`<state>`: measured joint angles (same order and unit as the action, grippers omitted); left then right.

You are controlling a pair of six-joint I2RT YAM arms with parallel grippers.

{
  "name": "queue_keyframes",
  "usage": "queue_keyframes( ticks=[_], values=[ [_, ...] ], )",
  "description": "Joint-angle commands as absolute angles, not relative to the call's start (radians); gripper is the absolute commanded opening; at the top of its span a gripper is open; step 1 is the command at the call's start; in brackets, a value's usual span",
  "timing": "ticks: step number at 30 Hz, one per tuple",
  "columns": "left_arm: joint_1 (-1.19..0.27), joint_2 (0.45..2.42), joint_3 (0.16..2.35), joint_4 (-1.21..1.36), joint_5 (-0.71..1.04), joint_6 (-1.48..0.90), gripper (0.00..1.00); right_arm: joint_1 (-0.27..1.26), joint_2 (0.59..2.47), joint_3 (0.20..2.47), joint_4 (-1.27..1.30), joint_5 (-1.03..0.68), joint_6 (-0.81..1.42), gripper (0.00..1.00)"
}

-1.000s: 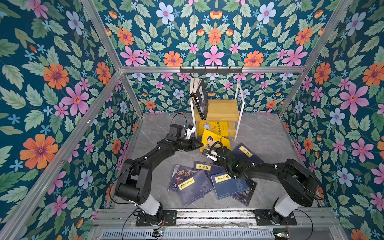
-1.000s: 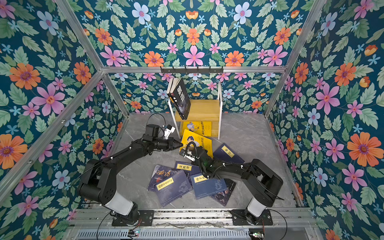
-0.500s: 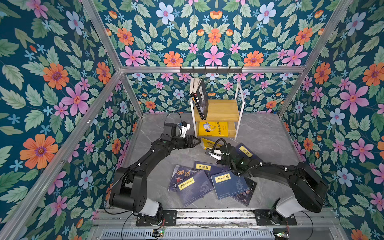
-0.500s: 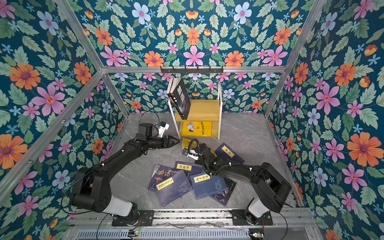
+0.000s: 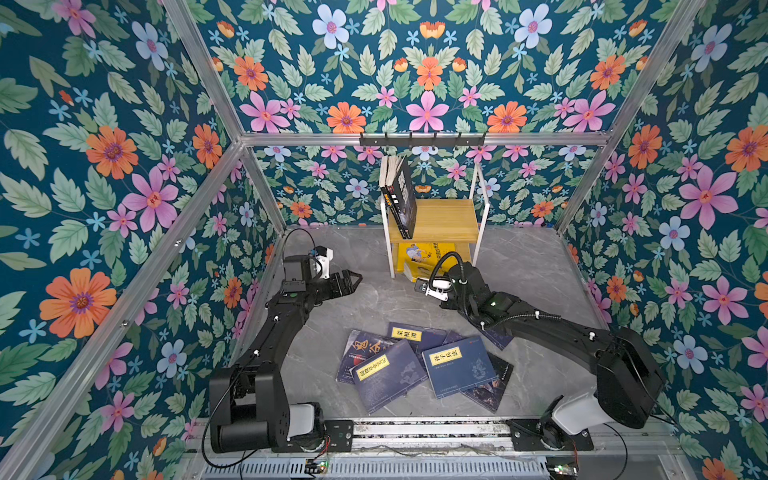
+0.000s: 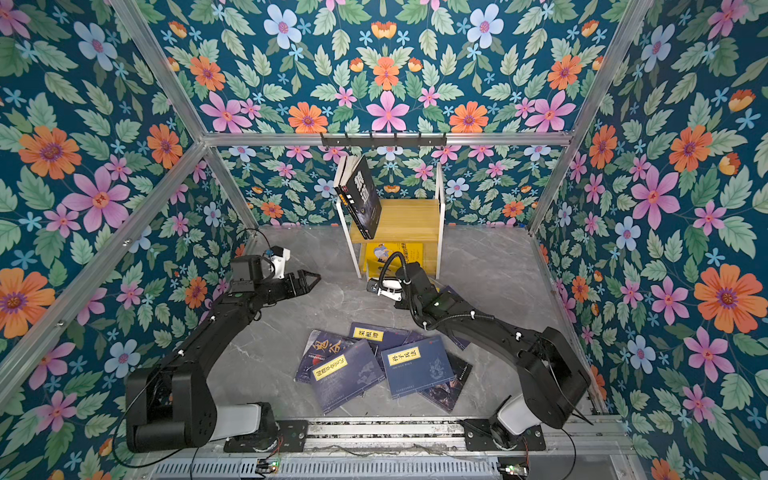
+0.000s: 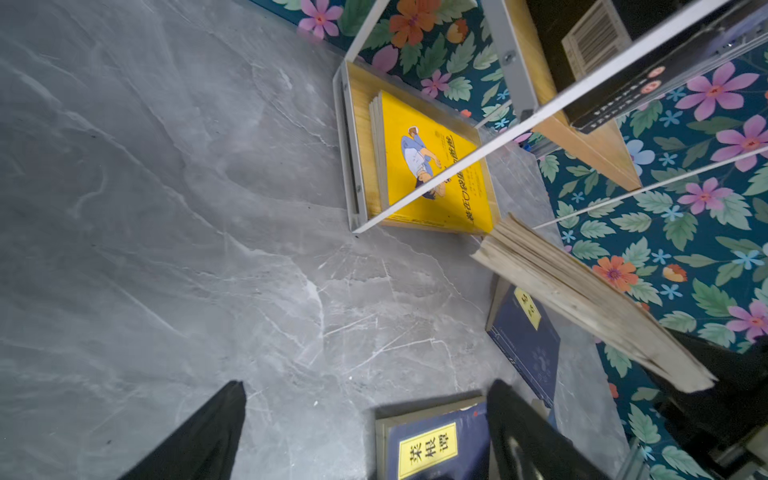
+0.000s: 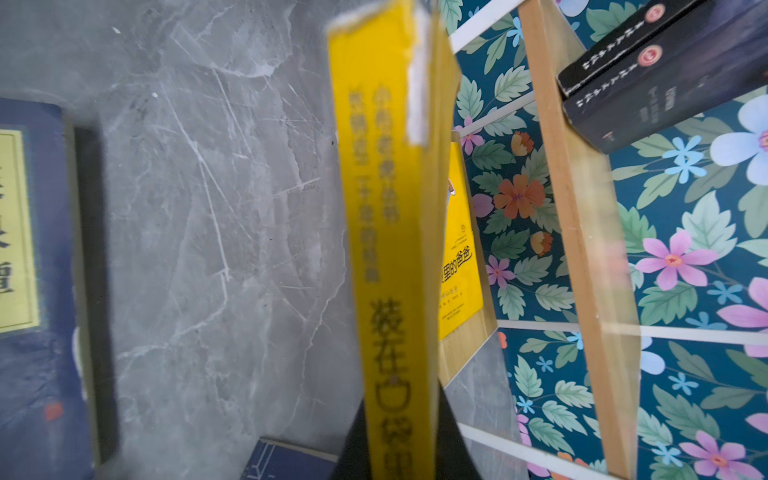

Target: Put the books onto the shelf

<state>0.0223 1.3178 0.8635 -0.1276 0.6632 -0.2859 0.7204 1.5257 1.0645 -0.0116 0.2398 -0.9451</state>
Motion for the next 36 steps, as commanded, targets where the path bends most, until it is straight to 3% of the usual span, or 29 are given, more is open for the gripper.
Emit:
queue_keyframes(
  ticks=[1, 27, 28, 33, 36],
  values=[
    [0.046, 1.300, 0.865, -0.122, 0.626, -0.223, 0.94, 0.711, 1.549, 1.110, 0.016, 0.237, -1.028, 0.00],
    [0.081, 1.281, 0.873, -0.132, 0.599, -0.176, 0.96, 0.649, 1.953, 1.305, 0.371, 0.340, -1.171, 0.00],
    [0.081, 1.279, 0.874, -0.132, 0.598, -0.176, 0.96, 0.648, 1.968, 1.308, 0.357, 0.335, -1.170, 0.02],
    [0.081, 1.279, 0.874, -0.134, 0.600, -0.176, 0.96, 0.649, 1.998, 1.323, 0.227, 0.287, -1.131, 0.35],
    [0.080, 1.280, 0.876, -0.137, 0.602, -0.177, 0.95, 0.648, 1.994, 1.331, 0.155, 0.264, -1.110, 0.46]
  ],
)
